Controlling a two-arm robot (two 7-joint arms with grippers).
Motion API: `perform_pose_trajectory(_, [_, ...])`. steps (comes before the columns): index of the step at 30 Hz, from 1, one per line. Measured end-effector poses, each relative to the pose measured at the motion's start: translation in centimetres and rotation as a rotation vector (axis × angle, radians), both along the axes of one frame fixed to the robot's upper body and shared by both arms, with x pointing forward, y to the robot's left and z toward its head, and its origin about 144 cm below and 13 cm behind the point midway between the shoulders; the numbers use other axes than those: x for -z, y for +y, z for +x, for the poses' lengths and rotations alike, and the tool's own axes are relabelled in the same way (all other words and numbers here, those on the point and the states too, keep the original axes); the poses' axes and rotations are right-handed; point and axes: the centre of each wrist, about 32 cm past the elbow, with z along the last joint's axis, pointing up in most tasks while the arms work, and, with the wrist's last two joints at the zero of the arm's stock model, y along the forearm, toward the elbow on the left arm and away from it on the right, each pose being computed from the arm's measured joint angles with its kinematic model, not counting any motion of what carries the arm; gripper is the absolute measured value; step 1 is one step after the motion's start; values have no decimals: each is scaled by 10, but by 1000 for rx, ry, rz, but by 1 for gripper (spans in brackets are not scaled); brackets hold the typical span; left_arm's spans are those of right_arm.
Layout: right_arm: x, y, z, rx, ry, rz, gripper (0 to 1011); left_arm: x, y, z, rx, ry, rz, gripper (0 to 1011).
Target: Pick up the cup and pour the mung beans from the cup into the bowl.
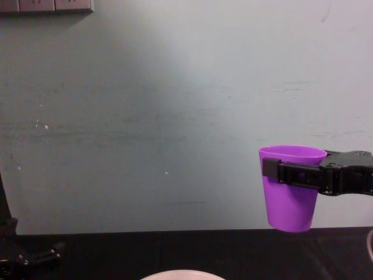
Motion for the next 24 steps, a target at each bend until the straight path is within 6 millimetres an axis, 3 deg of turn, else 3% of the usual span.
perform_pose_trajectory(24, [0, 0, 0, 0, 0, 0, 724, 0, 0, 0, 0, 0, 0, 1000])
